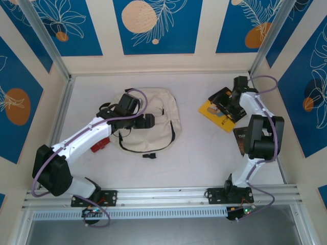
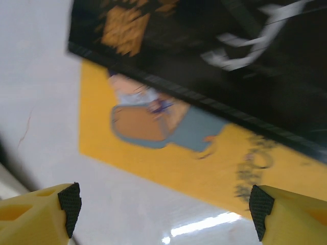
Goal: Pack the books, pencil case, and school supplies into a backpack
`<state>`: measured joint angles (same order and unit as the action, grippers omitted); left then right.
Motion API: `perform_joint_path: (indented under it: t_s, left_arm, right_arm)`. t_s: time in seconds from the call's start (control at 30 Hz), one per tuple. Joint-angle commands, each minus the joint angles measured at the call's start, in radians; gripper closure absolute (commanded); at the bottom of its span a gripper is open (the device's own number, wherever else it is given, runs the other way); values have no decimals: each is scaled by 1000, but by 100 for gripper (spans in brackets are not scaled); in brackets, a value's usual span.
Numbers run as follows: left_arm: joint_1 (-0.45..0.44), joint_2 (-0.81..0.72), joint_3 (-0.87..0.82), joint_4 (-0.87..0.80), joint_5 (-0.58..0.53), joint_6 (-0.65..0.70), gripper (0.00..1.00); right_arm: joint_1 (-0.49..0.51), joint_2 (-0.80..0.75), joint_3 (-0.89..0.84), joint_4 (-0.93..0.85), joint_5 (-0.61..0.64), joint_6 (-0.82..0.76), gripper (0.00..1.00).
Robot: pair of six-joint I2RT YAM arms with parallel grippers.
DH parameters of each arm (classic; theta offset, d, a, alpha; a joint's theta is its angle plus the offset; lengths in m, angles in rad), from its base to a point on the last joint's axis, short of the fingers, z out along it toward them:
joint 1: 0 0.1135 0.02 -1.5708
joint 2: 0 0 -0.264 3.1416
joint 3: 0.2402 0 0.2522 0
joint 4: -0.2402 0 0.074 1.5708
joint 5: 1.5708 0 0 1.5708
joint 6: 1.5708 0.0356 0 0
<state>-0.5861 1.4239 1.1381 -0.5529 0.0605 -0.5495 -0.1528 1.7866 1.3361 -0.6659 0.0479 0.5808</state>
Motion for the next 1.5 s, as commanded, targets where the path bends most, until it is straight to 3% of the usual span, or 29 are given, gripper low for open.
perform_joint_path:
  t_s: [0.0, 0.2, 0.47, 0.77, 0.97, 1.27, 1.37, 1.47]
  left_arm:
    - [6, 4, 28, 20, 32, -14, 12]
    - [5, 6, 11, 67, 59, -15, 9]
    - [2, 22, 4, 89, 62, -20, 9]
    - [3, 15, -15, 90, 56, -28, 9]
    - [1, 23, -18, 95, 62, -32, 9]
    - [0, 35, -18, 103, 71, -39, 9]
    - [-2, 37, -11, 97, 75, -33, 9]
    - [-3, 35, -3, 90, 73, -30, 9]
  right_arm:
    - [-101, -8, -55, 3, -54, 35, 12]
    - [-224, 49, -54, 25, -114, 40, 12]
    - [-252, 172, 47, 22, -159, 28, 16]
    - [-208, 205, 50, -11, -179, 31, 45]
    - [-94, 139, -29, -25, -166, 52, 58]
    - [92, -54, -262, 35, -183, 160, 62]
    - [85, -123, -286, 34, -191, 137, 59]
    - [34, -197, -293, 49, -167, 112, 50]
